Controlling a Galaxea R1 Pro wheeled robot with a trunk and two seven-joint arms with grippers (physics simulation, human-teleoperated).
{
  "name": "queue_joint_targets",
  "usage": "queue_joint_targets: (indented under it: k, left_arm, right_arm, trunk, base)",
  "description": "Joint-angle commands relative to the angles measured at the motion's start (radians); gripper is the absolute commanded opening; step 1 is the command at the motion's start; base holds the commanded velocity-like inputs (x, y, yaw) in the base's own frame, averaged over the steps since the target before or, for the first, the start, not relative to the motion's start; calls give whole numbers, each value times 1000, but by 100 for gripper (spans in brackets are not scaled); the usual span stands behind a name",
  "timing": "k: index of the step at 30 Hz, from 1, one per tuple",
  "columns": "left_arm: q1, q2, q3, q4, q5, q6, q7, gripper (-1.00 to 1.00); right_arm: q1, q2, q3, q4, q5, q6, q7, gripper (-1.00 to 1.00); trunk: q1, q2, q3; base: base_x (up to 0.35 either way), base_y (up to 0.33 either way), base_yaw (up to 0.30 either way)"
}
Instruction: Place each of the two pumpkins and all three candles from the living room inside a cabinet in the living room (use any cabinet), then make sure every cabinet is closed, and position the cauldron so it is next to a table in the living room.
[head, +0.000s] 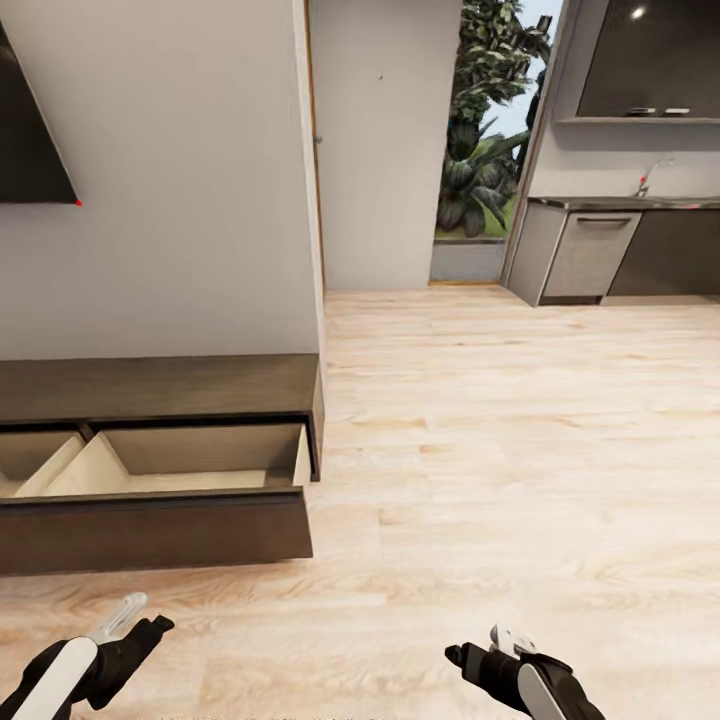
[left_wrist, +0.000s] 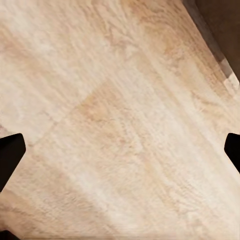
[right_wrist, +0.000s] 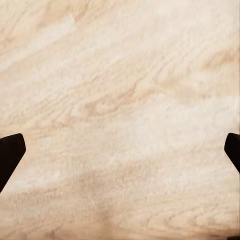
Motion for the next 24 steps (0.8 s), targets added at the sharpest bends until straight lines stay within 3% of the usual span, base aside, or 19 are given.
queue_joint_targets:
  k: [1, 24]
  left_arm:
    - [0, 0, 1, -2, 11, 3, 9, 100]
    - [0, 0, 1, 3, 11, 3, 7, 100]
  right_arm:
    - [0, -2, 4, -2, -8, 1, -10, 100]
    - [-1, -2, 5, -3, -1, 0, -10, 100]
  trunk:
    - [0, 0, -3]
    - [0, 0, -14]
  base:
    - [-10, -127, 65]
    - [-18, -63, 30]
